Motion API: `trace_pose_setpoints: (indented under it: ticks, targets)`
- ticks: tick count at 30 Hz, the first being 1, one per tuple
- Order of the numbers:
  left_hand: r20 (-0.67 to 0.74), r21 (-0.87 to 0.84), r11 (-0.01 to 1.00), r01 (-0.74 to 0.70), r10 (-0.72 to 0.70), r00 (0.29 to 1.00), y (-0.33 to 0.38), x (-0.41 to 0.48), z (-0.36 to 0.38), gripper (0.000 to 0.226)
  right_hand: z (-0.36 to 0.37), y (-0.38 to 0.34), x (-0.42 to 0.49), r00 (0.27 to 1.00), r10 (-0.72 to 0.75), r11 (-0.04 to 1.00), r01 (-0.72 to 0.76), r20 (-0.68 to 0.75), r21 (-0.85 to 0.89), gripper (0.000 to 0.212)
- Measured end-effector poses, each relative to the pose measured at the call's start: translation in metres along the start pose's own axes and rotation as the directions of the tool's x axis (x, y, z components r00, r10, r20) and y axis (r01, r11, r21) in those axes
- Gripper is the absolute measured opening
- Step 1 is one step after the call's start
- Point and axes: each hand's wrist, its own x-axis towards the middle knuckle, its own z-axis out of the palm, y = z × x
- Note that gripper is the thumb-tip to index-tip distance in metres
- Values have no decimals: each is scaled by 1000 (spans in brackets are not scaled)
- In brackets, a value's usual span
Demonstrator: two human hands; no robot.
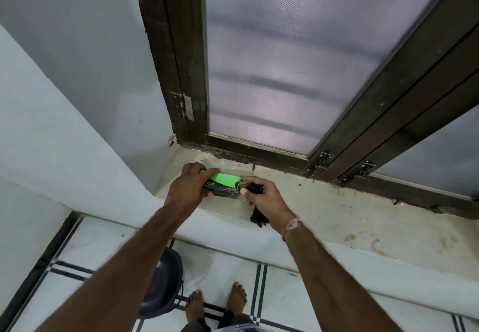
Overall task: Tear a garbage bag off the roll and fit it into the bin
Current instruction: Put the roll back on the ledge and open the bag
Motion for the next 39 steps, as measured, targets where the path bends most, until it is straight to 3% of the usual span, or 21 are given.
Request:
trace_pose_setpoints:
  ticks: [6, 8, 10, 11, 13, 15, 16, 23, 27, 31, 34, 36, 39]
  targets:
    - [-58, 175, 984, 33, -23, 998, 6, -21, 3, 95, -13, 7, -15, 1000, 16, 999, -16, 0, 52, 26]
    - [-175, 121, 990, 71, -49, 983, 18, -38, 5, 84, -11, 6, -26, 999, 36, 994, -37, 6, 101, 25]
    - [-257, -121, 989, 91, -119, 959, 39, -58, 5, 51, -1, 2, -39, 998, 42, 986, -49, 52, 161, 31]
    - [-216, -318, 942, 104, -180, 960, 52, -67, 2, 35, 6, 0, -45, 996, 39, 979, -55, 86, 195, 36]
    - [33, -676, 699, 231, -284, 958, 76, -87, -4, 29, 27, -2, -57, 984, 64, 952, -110, 164, 285, 45]
    - [247, -844, 379, 380, -354, 902, 91, -101, -1, 35, 47, -4, -65, 967, 128, 902, -207, 221, 379, 52]
    - [291, -865, 273, 421, -409, 865, 88, -108, 1, 38, 62, -7, -67, 955, 166, 891, -251, 245, 379, 52]
    - [278, -932, 15, 362, -610, 742, 39, -150, 1, 38, 136, -14, -79, 889, 244, 871, -376, 387, 315, 52]
    - [295, -951, -151, 269, -698, 653, 3, -170, -20, 35, 161, -5, -86, 873, 205, 940, -302, 443, 160, 46]
    - [339, -937, -220, 272, -765, 547, -55, -201, -38, 35, 206, 3, -95, 910, 183, 966, -237, 373, 103, 46]
    - [350, -934, -252, 254, -791, 501, -102, -225, -47, 32, 245, 1, -103, 955, 142, 979, -175, 260, 109, 33]
    - [341, -937, -243, 250, -790, 510, -137, -245, -56, 32, 279, 0, -112, 973, 107, 983, -135, 203, 128, 31]
    - [325, -942, -193, 273, -725, 608, -200, -287, -76, 35, 341, 2, -134, 991, 76, 976, -98, 114, 194, 27]
